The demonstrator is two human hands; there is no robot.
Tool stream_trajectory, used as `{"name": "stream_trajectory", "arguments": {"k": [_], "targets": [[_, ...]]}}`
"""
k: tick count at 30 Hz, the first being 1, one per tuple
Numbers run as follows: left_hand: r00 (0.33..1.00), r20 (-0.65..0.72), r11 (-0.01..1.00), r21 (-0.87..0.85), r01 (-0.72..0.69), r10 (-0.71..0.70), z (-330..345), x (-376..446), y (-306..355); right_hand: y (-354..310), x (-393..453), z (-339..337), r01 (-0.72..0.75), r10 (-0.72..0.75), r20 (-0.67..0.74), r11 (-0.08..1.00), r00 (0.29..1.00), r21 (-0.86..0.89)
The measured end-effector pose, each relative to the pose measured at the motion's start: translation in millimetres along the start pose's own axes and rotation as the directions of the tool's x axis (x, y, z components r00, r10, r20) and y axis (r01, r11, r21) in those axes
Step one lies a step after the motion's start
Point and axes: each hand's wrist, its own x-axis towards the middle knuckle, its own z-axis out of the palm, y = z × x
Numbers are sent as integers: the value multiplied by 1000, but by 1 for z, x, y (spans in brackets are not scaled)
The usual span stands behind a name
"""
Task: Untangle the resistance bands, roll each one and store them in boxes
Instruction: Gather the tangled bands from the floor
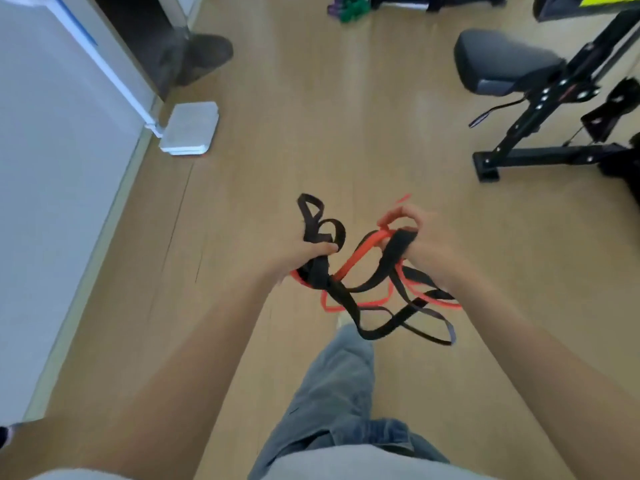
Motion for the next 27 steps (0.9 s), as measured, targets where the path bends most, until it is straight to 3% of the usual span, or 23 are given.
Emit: {"name": "stream_trajectory", "arguments": {"k": [2,5,8,11,14,17,20,23,25,27], "targets": [[976,192,994,-42,-97,103,-11,45,25,-31,59,-20,-1,5,-72,998,997,56],[887,384,963,-183,-199,257,-27,112,81,-74,149,-36,-60,134,-141,900,981,432],[869,234,897,-199,-396,436,-37,181,143,-108,233,-37,-101,186,-81,794,979,600],[908,144,892,-298,-339,393,-61,261,191,-126,331,-59,-52,87,-23,764,996,643],[949,122,865,-458,-205,290,-102,347,228,-122,439,-99,74,-92,27,912,995,403],[983,-68,820,-544,-179,170,-156,423,265,-108,537,-121,23,-46,202,993,978,115],[969,-238,786,-586,-194,62,-207,487,307,-111,620,-118,-68,101,305,991,947,-115],[955,-294,736,-656,-169,-43,-253,541,348,-123,702,-109,-53,169,406,958,898,-281],[964,-264,715,-678,-170,-21,-280,580,378,-133,757,-95,50,136,452,926,881,-374],[973,-229,660,-725,-199,43,-305,621,413,-144,815,-73,175,-6,478,935,878,-310]]}}
